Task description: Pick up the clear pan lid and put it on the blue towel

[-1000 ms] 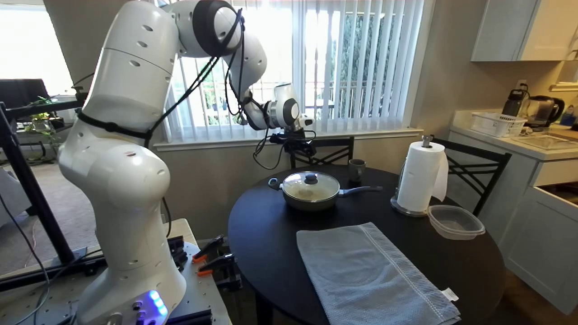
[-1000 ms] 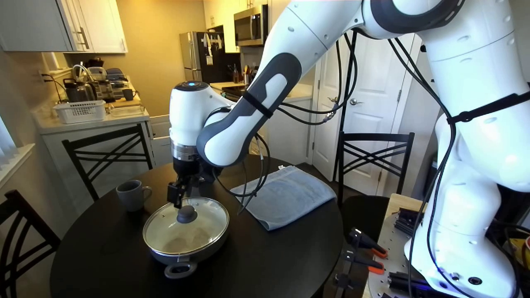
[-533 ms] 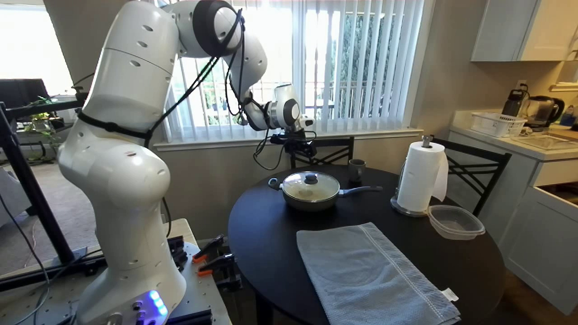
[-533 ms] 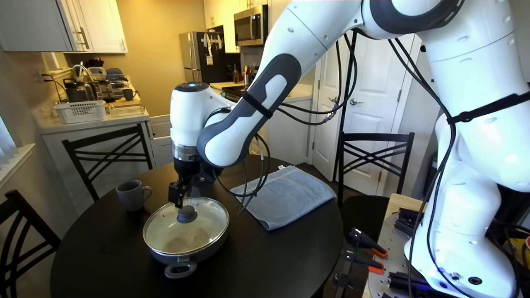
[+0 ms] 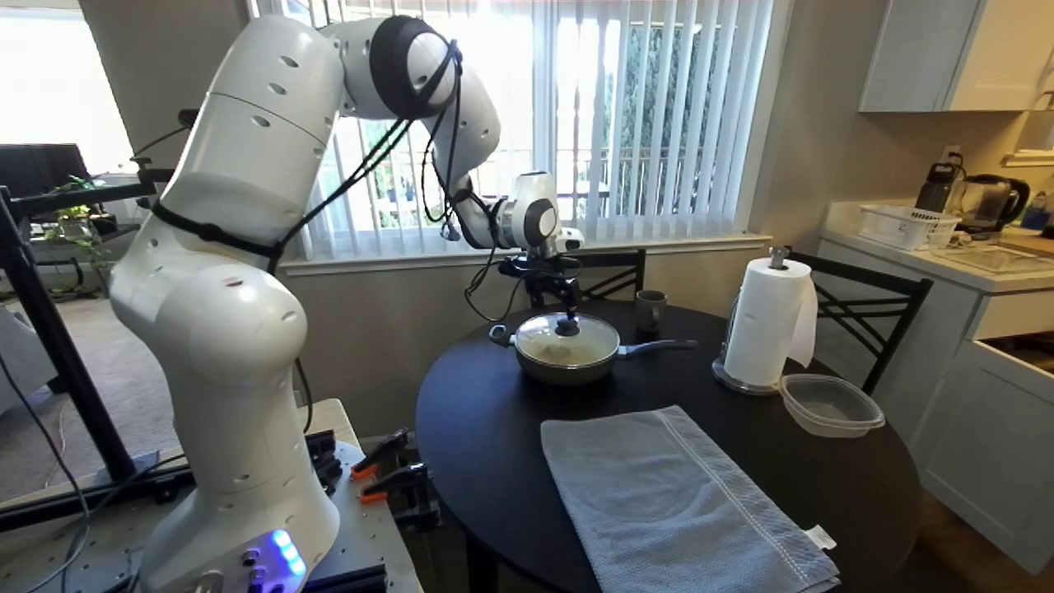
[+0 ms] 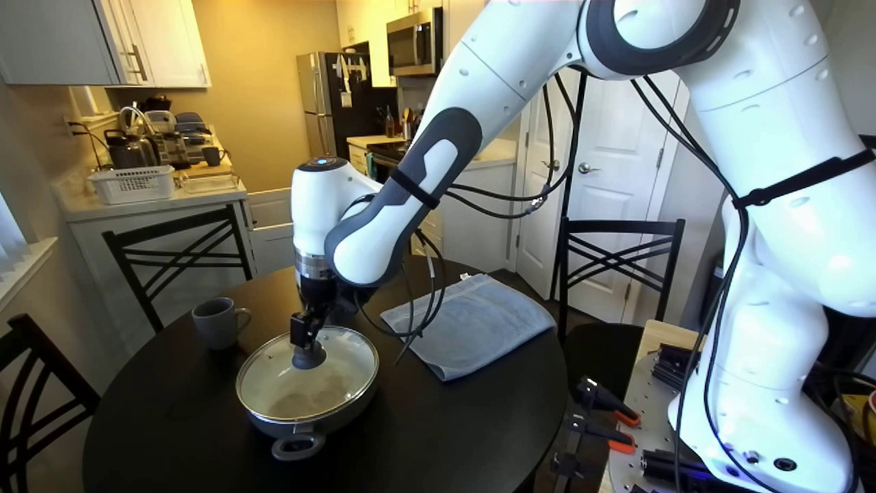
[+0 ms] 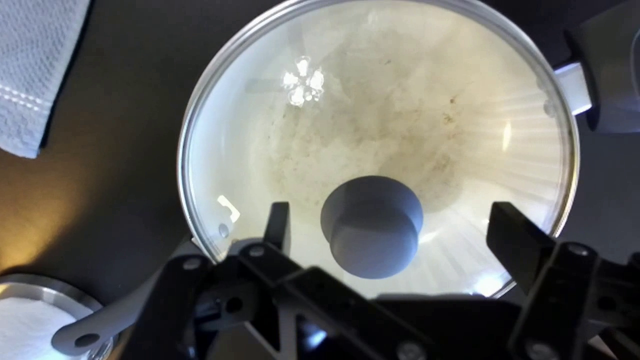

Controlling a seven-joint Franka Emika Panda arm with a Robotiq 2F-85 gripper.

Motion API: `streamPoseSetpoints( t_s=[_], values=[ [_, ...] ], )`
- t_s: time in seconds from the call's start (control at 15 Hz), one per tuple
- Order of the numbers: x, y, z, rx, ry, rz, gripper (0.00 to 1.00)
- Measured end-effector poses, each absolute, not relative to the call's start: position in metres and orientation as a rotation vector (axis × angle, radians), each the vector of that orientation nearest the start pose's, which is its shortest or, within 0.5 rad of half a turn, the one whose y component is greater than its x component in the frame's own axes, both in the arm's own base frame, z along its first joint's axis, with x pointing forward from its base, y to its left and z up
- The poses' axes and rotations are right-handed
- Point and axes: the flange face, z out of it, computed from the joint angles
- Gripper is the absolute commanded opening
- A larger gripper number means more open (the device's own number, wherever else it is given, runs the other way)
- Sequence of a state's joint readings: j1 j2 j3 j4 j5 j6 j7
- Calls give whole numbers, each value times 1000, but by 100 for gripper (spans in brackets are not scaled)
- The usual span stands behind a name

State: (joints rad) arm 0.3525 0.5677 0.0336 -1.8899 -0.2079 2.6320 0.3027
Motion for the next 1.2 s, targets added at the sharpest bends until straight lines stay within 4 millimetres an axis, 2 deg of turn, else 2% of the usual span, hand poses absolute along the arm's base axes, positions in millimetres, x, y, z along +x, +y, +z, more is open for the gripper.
streamPoseSetpoints(
  t_s=[0.27,0.53,0.87,1.2],
  values=[
    [606,258,213,-3123,-347,-195,100],
    [618,258,208,-3151,-334,-124,100],
    [643,258,192,-3156,-310,-139,100],
    [660,261,176,-3155,-300,-151,100]
  ],
)
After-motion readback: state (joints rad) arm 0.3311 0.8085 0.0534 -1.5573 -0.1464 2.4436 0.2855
